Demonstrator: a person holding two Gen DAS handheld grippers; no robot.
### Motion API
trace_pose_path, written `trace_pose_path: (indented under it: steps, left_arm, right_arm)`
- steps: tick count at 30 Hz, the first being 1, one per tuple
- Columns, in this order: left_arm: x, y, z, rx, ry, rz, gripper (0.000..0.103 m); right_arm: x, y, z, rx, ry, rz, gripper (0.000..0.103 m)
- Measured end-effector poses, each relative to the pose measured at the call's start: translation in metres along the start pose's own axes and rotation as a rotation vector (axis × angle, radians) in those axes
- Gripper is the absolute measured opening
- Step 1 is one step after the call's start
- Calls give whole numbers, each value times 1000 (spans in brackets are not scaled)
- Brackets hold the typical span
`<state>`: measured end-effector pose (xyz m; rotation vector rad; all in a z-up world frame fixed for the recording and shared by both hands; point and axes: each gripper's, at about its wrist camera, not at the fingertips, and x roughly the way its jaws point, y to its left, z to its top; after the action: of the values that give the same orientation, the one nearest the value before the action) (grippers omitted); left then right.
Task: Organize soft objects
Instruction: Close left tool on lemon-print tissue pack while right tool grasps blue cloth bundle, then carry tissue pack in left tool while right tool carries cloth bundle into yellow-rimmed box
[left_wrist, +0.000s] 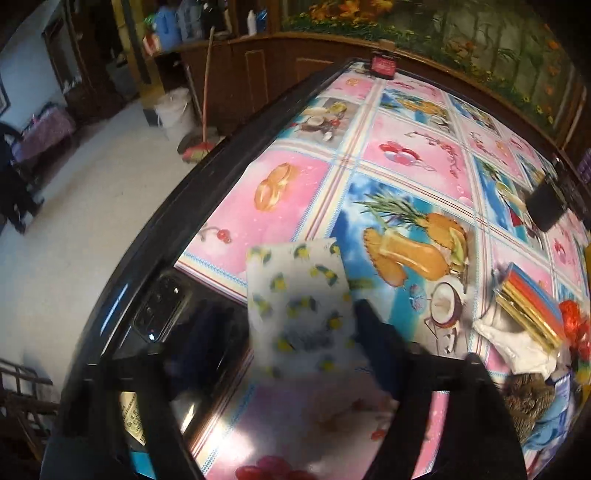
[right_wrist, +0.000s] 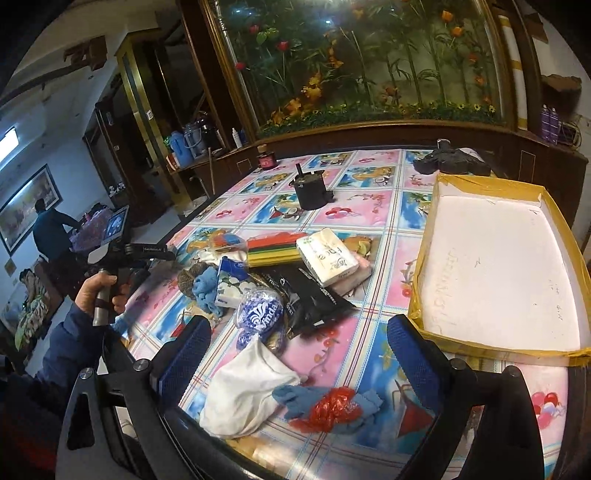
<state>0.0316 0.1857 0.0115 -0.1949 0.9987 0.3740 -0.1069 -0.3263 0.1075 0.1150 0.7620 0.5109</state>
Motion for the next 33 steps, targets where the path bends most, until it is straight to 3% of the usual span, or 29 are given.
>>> trace_pose_path:
  steps: [4,8,10,14,19,21,22,23,24,27,33]
  left_arm:
    - [-14,-18,-13,56,32,-135,50]
    - [-28,-39,-34,140,29,-181,50]
    - [-34,-44,-40,167,24,-194,50]
    - [-37,-43,-45,164,23,-228,50]
    - [-33,-31,-48,129,31,-263,52]
    - [-31,-28,-48,118,32,-256,52]
    - [-28,-27,-48,113,43,-256,52]
    - [-25,-26,-49,110,55,-262,52]
    - [-25,-27,-49,114,43,-256,53]
    - [-26,-31,-50,125,25,-226,51]
    - [-43,-31,-49,112,-11,-306,51]
  right_arm:
    - [-10,-1,-8,-39,37,20,98]
    - [-6,6,-21,-115,124,-3,95]
    - [-1,6,-29,-149,168,-33,89]
    - [11,1,-34,-164,233,-79,85]
    - [23,-5,-29,-148,252,-129,86]
    - [27,-6,-27,-153,256,-138,76]
    - [30,-6,-25,-155,258,-138,68]
    - [32,-6,-23,-159,255,-143,51]
    - [34,-5,-26,-166,253,-149,46]
    - [44,-6,-28,-165,296,-132,42]
    - [34,-5,-35,-176,219,-135,41]
